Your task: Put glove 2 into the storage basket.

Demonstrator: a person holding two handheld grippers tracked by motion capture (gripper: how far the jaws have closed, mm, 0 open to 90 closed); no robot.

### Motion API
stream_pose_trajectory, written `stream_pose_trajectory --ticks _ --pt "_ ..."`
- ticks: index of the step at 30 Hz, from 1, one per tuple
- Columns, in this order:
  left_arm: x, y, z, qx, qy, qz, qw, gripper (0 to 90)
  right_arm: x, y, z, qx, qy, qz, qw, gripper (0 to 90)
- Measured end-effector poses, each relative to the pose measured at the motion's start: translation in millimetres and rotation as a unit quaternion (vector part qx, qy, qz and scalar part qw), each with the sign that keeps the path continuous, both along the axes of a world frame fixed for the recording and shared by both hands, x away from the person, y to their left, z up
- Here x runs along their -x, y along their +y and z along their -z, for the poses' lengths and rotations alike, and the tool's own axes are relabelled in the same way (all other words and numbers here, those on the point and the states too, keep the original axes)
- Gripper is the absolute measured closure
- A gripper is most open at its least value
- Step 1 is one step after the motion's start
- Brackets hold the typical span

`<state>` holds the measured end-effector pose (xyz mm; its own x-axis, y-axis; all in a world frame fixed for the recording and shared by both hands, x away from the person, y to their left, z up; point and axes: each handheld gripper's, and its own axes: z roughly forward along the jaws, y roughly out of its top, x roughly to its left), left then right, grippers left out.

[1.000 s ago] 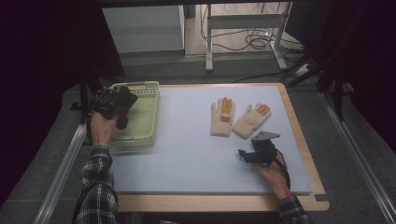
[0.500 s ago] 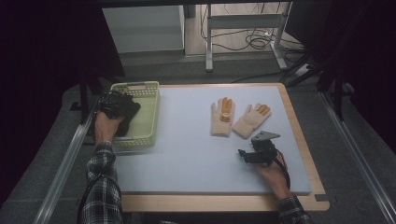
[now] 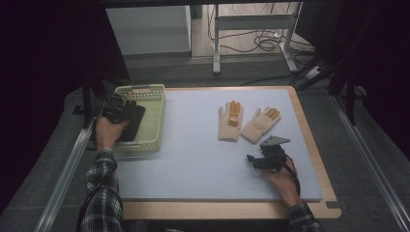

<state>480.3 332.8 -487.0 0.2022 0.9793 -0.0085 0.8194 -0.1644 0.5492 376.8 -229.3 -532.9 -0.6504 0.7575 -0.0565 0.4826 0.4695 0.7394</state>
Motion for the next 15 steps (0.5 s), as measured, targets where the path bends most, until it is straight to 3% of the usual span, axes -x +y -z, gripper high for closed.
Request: stream_pose_trajectory --ticks 3,4,9,11,12,14,15 --pt "0.4 0.0 2.3 -0.002 0.003 -0.003 1.0000 56.6 0.0 0.0 0.0 0.000 0.000 0.000 1.0000 27.1" --pt "0.9 2.1 4.3 0.012 -0.001 -0.004 0.9999 56.1 0.0 0.0 0.0 0.000 0.000 0.000 1.0000 27.1" --pt "4.6 6.1 0.8 0.038 -0.014 -0.004 0.9992 51.1 0.0 0.0 0.0 0.000 0.000 0.000 1.0000 27.1" --pt "7.5 7.1 -2.8 0.033 -0.022 -0.006 0.9992 47.1 0.0 0.0 0.0 0.000 0.000 0.000 1.0000 27.1" --pt "9.5 8.0 -5.3 0.038 -0.029 -0.007 0.9988 47.1 0.0 0.0 0.0 0.000 0.000 0.000 1.0000 27.1" --pt "16.7 9.3 -14.5 0.061 -0.053 -0.007 0.9967 38.0 0.0 0.0 0.0 0.000 0.000 0.000 1.0000 27.1" --pt "16.7 9.3 -14.5 0.061 -0.053 -0.007 0.9967 35.4 0.0 0.0 0.0 0.000 0.000 0.000 1.0000 27.1"
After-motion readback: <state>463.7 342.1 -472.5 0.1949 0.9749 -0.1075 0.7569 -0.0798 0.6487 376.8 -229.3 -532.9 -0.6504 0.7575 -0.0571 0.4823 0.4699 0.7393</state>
